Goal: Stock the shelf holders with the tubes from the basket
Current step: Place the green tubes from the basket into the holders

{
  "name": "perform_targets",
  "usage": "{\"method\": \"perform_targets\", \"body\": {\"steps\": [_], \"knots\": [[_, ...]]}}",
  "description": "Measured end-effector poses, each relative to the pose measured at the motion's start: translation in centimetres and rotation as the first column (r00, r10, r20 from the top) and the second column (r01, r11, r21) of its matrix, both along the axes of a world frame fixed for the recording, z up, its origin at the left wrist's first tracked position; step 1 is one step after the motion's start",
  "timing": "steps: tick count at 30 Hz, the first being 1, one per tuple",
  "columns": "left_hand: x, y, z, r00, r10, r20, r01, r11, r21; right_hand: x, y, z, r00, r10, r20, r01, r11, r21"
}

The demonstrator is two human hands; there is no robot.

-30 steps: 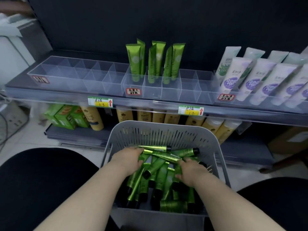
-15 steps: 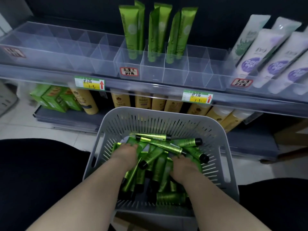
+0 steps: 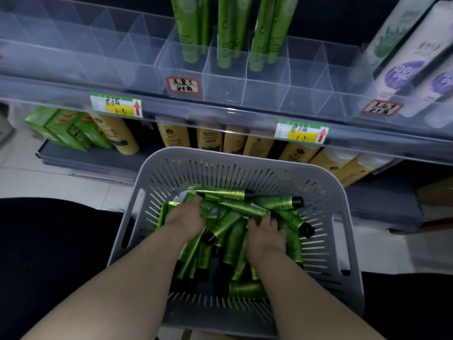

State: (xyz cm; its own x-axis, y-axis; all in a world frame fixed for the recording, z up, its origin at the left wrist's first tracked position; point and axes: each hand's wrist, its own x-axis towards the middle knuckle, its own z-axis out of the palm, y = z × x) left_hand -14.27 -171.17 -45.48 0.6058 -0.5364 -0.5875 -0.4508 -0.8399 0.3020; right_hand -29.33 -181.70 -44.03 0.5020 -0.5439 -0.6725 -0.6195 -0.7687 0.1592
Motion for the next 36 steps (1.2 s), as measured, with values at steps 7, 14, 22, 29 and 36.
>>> {"method": "perform_targets", "body": {"steps": [7, 14, 22, 29, 36], "knots": [[0.2, 0.4, -0.4, 0.971, 0.182, -0.151, -0.193, 0.979, -0.06, 0.5, -2.0, -0.6, 0.95, -0.057, 0.306, 0.048, 0.998, 0.035], [0.2, 0.5, 0.4, 0.898, 0.373, -0.231, -0.42, 0.885, -0.201, 0.6, -1.6, -0.6, 0.972, -0.007, 0.235, -0.006, 0.999, 0.054], [-0.1, 0.2, 3.3, 0.806, 0.482, -0.343, -0.591, 0.681, -0.432, -0.4, -1.3, 1.4, 0.854, -0.33, 0.402, 0.228, 0.933, 0.279], [-0.9, 0.2, 7.5, 0.842, 0.409, -0.351, -0.535, 0.558, -0.634, -0.2, -0.7, 3.7, 0.442, -0.725, 0.529, 0.342, 0.681, 0.648], [-1.9, 1.0, 10.7, 0.768, 0.392, -0.507, -0.635, 0.355, -0.686, 0.1, -0.6, 8.6, 0.359, -0.703, 0.614, 0.252, 0.706, 0.661]]}}
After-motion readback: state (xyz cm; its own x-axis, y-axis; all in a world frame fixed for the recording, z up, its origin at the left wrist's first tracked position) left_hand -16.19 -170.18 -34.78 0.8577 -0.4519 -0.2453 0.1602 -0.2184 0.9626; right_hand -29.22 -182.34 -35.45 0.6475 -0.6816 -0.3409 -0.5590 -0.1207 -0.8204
